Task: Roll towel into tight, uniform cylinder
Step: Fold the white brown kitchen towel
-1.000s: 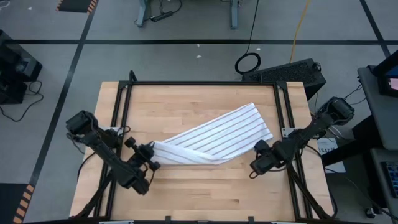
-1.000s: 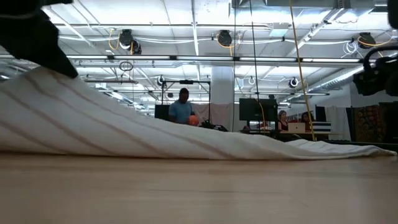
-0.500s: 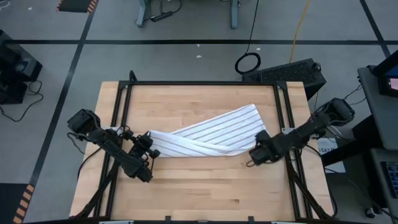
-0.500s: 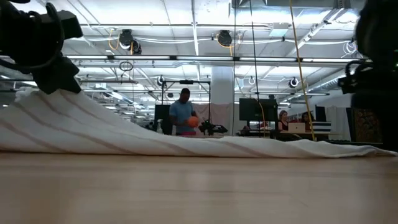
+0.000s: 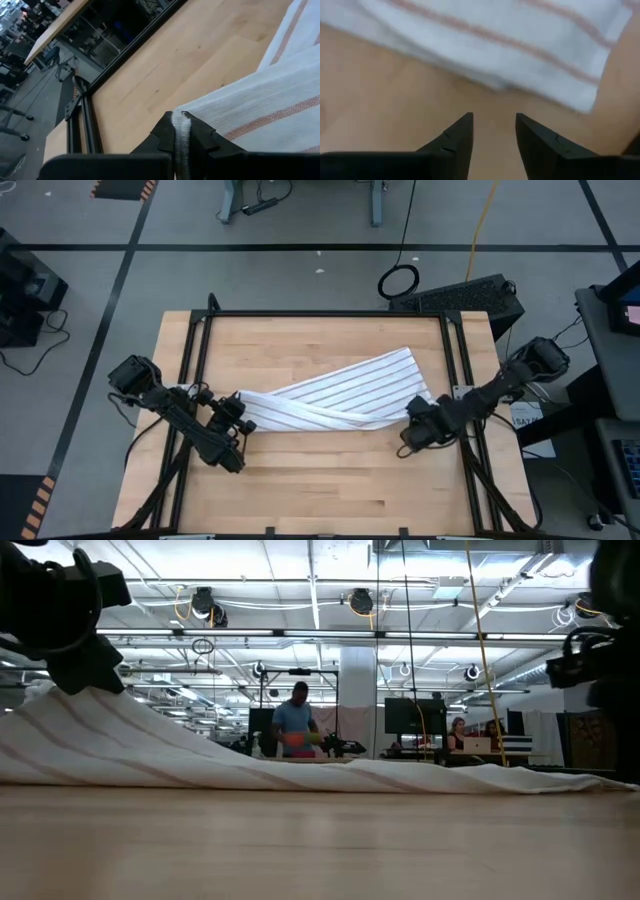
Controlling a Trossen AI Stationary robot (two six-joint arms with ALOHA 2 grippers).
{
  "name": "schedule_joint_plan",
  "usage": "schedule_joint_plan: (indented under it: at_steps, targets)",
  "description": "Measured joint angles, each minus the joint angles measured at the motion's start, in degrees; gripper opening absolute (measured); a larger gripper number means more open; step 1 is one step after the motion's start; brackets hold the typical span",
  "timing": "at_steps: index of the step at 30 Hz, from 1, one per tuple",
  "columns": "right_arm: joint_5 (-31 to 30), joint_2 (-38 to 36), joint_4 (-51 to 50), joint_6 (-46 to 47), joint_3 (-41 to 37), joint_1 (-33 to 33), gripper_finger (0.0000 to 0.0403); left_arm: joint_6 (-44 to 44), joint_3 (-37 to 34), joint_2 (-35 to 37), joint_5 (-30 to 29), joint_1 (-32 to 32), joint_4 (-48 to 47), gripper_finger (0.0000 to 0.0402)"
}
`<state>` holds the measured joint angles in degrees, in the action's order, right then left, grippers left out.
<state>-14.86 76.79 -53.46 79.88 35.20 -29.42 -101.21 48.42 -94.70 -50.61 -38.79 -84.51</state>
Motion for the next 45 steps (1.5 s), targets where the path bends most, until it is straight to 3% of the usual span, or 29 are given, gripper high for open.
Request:
schedule_joint_plan:
  at_steps: [7, 12, 16, 20, 23, 30, 33, 39, 45]
  targets:
    - [-3.0, 1.2, 5.7, 0.7, -3.1, -0.2, 0.0192, 1.3, 0.0, 0.0, -0.6, 0.2, -0.1, 0.002]
    - [-5.5, 2.8, 7.8, 0.9, -4.6, 1.0, 0.0198, 1.2, 0.0, 0.0, -1.0, 0.2, -0.1, 0.002]
    - [-8.6, 3.1, 7.4, 0.4, -4.7, 2.2, 0.0161, 1.2, 0.0, 0.0, -1.3, 0.2, 0.0, 0.002]
    - [-9.5, 3.0, 8.0, -0.9, -4.7, 2.9, 0.0066, 1.2, 0.0, 0.0, -1.3, 0.2, 0.0, 0.002]
    - [-7.4, 2.6, 4.3, -1.3, -2.8, 3.4, 0.0012, 1.2, 0.0, 0.0, -1.3, 0.2, 0.0, 0.002]
    - [-6.1, 2.1, -12.2, -2.7, 9.8, 6.5, 0.0003, 1.2, 0.0, 0.0, -1.8, 0.2, 0.0, 0.002]
    - [-1.1, 2.0, -14.9, -5.4, 13.8, 8.8, 0.0004, 1.5, 0.0, 0.0, -1.8, 0.2, -0.1, 0.002]
    - [13.1, 2.0, -18.0, -14.3, 15.2, 15.5, 0.0003, 1.5, 0.0, 0.0, -1.9, 0.2, -0.3, 0.002]
    - [13.6, 2.5, -26.7, -21.9, 16.4, 21.4, 0.0004, 1.5, 0.0, 0.0, -1.9, 0.2, -0.4, 0.002]
